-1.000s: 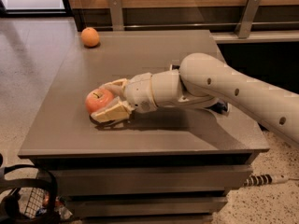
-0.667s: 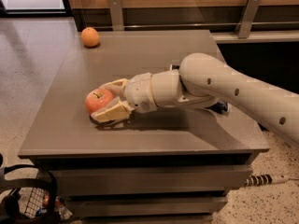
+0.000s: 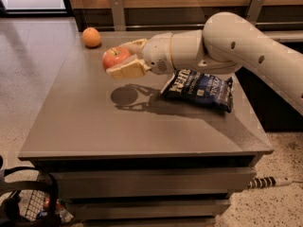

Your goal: Move apple near orange

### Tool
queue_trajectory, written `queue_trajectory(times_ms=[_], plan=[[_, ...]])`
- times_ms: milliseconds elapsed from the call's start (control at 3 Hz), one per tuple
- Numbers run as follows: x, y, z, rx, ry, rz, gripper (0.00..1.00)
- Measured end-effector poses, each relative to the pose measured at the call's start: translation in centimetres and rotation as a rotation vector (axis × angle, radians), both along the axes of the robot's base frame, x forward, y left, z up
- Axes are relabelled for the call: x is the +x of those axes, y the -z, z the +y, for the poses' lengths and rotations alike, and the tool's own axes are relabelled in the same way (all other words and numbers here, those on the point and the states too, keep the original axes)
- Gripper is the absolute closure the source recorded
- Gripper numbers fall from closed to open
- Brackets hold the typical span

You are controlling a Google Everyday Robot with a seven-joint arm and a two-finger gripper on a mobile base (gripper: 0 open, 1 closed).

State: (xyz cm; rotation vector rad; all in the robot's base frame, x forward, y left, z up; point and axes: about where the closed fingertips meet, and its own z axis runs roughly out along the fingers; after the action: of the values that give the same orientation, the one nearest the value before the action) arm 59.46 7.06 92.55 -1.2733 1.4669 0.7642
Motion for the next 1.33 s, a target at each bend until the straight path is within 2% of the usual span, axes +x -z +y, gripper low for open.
queue_trajectory(times_ms=[333,667,1000,1333], plan=[[4.0,-2.6,-1.7,-0.006,0.096,0.015,1.0],[8.3,-3.8,-4.0,-0.02,0.209,0.084,1.0],[13.4,-4.1,-6.5,-0.033,0.326,0.18,1.0],[16.2,-4.5,-7.6,-0.03,0.376,0.206,1.0]])
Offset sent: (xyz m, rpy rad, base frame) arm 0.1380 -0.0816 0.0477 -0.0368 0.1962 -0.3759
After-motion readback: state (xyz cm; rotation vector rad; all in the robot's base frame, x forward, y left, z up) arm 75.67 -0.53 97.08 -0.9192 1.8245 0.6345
